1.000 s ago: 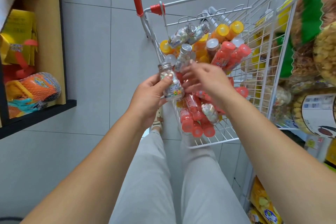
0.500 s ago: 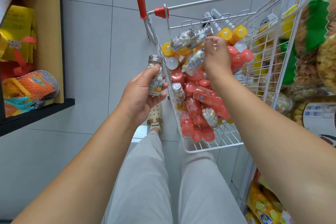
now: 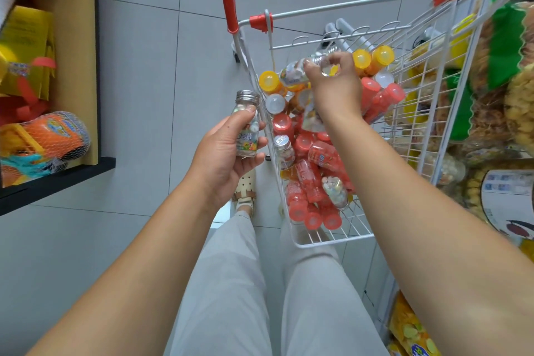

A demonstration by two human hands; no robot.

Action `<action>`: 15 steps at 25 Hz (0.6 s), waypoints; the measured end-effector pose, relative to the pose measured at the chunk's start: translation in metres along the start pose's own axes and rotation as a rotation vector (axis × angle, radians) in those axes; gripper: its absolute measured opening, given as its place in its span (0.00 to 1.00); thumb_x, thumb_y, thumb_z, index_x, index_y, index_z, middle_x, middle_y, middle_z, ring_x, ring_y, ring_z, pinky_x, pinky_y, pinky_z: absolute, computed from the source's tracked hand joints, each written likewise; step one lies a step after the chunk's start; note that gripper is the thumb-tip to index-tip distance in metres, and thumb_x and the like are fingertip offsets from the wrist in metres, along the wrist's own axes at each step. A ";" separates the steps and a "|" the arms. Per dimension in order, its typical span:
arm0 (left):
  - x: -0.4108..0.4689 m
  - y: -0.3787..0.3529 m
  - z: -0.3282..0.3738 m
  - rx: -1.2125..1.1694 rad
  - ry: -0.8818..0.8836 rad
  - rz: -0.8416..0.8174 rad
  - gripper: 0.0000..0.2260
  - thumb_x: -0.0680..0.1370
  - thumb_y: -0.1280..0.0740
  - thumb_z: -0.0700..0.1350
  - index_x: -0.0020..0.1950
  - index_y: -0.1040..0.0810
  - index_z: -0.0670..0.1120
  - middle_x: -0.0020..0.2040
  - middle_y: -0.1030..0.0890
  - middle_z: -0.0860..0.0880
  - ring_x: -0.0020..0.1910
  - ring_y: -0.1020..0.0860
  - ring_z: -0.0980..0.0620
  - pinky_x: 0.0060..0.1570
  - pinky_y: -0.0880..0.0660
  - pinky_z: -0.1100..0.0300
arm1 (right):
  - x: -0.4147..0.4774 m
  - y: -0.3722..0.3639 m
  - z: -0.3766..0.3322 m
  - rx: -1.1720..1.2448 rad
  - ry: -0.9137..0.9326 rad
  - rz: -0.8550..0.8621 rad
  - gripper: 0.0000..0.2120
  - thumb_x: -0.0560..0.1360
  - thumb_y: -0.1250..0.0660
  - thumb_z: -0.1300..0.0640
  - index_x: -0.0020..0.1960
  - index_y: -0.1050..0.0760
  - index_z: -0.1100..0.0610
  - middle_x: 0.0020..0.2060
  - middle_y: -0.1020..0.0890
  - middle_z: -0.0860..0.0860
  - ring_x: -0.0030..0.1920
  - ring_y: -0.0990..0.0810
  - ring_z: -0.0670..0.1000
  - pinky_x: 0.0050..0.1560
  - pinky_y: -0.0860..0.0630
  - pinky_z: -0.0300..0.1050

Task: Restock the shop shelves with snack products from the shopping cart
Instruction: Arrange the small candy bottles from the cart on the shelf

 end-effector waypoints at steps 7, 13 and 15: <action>-0.001 -0.002 0.000 0.028 -0.020 -0.023 0.05 0.79 0.32 0.47 0.50 0.20 0.46 0.40 0.19 0.50 0.33 0.22 0.56 0.28 0.25 0.64 | 0.021 0.018 -0.016 -0.048 0.080 -0.165 0.19 0.75 0.30 0.50 0.63 0.28 0.54 0.50 0.29 0.42 0.55 0.28 0.46 0.50 0.30 0.36; -0.009 -0.009 -0.004 -0.052 -0.004 -0.100 0.07 0.80 0.33 0.47 0.50 0.20 0.44 0.47 0.15 0.46 0.44 0.16 0.51 0.38 0.18 0.60 | -0.014 0.055 0.006 0.154 0.006 -0.150 0.16 0.75 0.29 0.48 0.59 0.28 0.51 0.55 0.22 0.51 0.49 0.22 0.45 0.50 0.24 0.39; -0.019 -0.021 0.002 -0.105 0.010 -0.176 0.08 0.79 0.33 0.47 0.53 0.20 0.44 0.56 0.15 0.44 0.55 0.17 0.48 0.49 0.17 0.49 | -0.041 0.080 0.004 0.203 -0.014 -0.242 0.23 0.72 0.28 0.43 0.62 0.25 0.55 0.55 0.20 0.51 0.50 0.20 0.46 0.55 0.25 0.44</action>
Point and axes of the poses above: each hand's wrist, its own x-axis towards the middle knuckle, its own y-axis out of the back of the hand, z = x × y, the point moved 6 cm from there along x, towards the middle knuckle
